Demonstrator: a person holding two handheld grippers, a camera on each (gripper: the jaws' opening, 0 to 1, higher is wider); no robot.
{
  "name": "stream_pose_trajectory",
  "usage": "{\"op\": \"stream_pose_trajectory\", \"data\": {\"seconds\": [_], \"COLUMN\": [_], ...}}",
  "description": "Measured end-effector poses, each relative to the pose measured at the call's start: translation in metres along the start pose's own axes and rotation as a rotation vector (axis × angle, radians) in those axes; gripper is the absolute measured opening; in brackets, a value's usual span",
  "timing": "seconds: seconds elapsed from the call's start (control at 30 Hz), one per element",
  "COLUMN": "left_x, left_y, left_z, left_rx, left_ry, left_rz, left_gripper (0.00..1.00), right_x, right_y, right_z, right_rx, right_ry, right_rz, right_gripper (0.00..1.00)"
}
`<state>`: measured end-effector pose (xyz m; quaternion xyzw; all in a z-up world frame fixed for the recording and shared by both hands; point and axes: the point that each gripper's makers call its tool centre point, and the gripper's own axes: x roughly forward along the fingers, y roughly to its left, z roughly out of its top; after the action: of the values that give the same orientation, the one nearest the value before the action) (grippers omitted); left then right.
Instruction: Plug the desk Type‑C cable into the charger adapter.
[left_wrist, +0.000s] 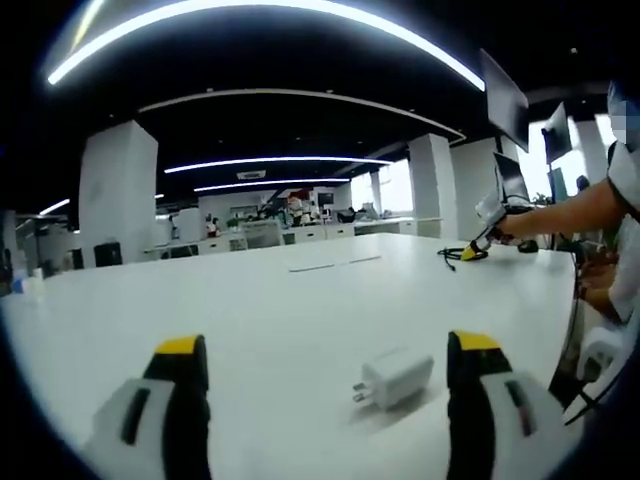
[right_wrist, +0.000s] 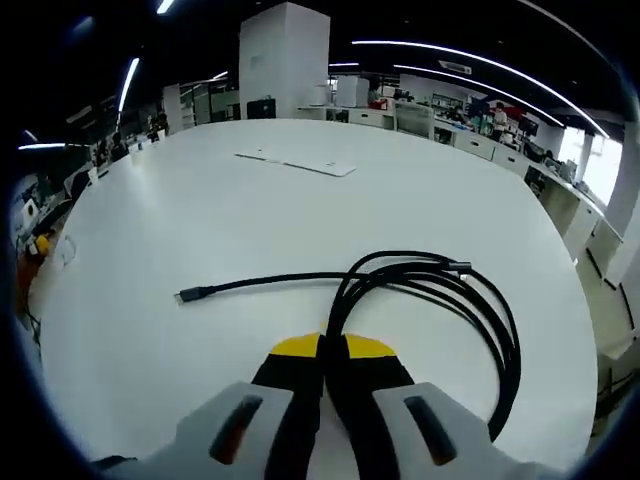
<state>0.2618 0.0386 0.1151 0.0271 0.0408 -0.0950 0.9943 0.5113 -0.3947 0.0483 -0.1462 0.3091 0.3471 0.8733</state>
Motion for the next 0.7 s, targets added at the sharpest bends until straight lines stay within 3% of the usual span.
{"op": "stream_pose_trajectory", "data": {"seconds": [0.13,0.17,0.33,0.7], "left_x": [0.000,0.000,0.000,-0.002], "left_y": [0.000,0.000,0.000,0.002], "left_z": [0.000,-0.001,0.000,-0.001], "left_rx": [0.002,0.002,0.005,0.002], "left_ry": [0.001,0.002,0.001,0.002], "left_rz": [0.002,0.001,0.003,0.005], "left_gripper": [1.00,1.00,1.00,1.00], "right_x": [-0.003,0.001,0.003,0.001], "right_y": [0.005,-0.005,-0.009,0.006], "right_z": [-0.001,0.000,0.001,0.000], "right_rx": [-0.023,-0.023,-0.022,-0.030], "right_ry": [0.003,0.004,0.003,0.010], "right_rz": [-0.005,-0.003,0.011,0.045], "right_gripper": [0.04,0.04,0.04,0.04]}}
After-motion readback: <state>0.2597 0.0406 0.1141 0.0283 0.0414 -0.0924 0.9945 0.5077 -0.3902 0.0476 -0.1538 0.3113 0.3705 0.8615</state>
